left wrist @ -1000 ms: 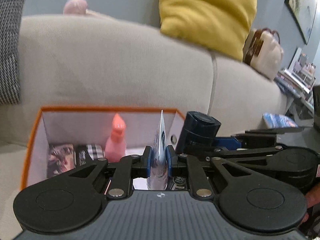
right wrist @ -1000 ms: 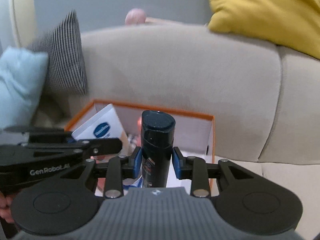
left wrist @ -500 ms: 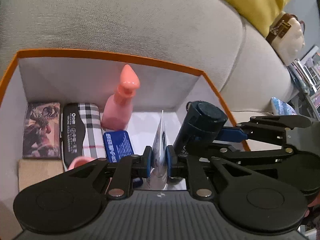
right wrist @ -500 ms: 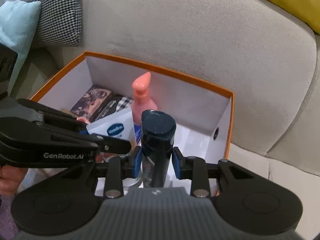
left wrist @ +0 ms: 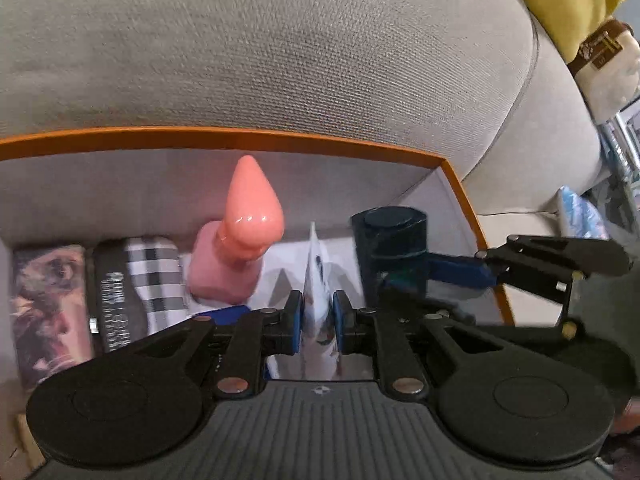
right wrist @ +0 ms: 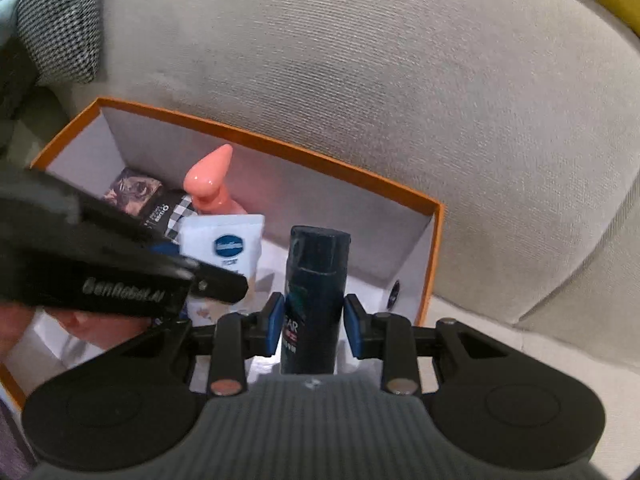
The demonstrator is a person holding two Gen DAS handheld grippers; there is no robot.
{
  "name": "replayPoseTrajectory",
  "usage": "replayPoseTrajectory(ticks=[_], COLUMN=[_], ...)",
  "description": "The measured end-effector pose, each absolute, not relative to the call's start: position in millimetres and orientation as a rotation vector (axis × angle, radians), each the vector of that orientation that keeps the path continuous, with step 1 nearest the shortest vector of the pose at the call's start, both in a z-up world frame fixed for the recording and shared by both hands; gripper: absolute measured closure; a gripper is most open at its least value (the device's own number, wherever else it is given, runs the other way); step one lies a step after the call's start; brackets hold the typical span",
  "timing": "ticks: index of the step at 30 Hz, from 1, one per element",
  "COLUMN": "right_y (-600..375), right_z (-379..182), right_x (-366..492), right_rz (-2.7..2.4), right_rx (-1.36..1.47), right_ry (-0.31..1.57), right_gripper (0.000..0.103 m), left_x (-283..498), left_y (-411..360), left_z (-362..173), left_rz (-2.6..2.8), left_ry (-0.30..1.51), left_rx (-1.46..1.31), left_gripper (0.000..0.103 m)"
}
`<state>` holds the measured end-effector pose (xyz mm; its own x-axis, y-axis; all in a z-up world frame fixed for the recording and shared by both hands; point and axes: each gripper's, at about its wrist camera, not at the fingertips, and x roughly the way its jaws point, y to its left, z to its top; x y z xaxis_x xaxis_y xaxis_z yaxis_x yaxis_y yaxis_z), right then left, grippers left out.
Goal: Organize rigid objects
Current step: 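Lower the Vaseline tube and shampoo bottle into the orange box and release both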
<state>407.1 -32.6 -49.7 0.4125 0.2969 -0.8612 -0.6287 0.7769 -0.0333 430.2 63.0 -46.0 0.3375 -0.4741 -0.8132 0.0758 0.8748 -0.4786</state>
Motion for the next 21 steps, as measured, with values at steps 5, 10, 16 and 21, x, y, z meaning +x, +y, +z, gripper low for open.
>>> replayPoseTrajectory(ticks=[5, 10, 16, 21], right_y=[-28.4, -30.3, -38.3, -42.6], right_z=[-53.9, -54.0, -47.4, -47.4], right_x=[403.7, 401.2, 393.8, 383.7], right_rz=[0.606, 0.620, 0.617, 0.622], right_rx=[-0.443, -0.460, -0.458, -0.465], right_ry=[0.955, 0.933, 0.906, 0.883], right_gripper=[0.069, 0.068, 0.068, 0.066], left_x=[432.3, 433.6, 434.6, 426.2], left_y=[50.0, 46.3, 38.2, 39.0], left_z=[-52.7, -60.0, -55.2, -46.8], left_rz=[-0.358, -0.328, -0.316, -0.307], left_ry=[1.197, 1.214, 1.188, 1.222], left_rx=[-0.324, -0.310, -0.240, -0.160], left_gripper=[0.084, 0.082, 0.059, 0.063])
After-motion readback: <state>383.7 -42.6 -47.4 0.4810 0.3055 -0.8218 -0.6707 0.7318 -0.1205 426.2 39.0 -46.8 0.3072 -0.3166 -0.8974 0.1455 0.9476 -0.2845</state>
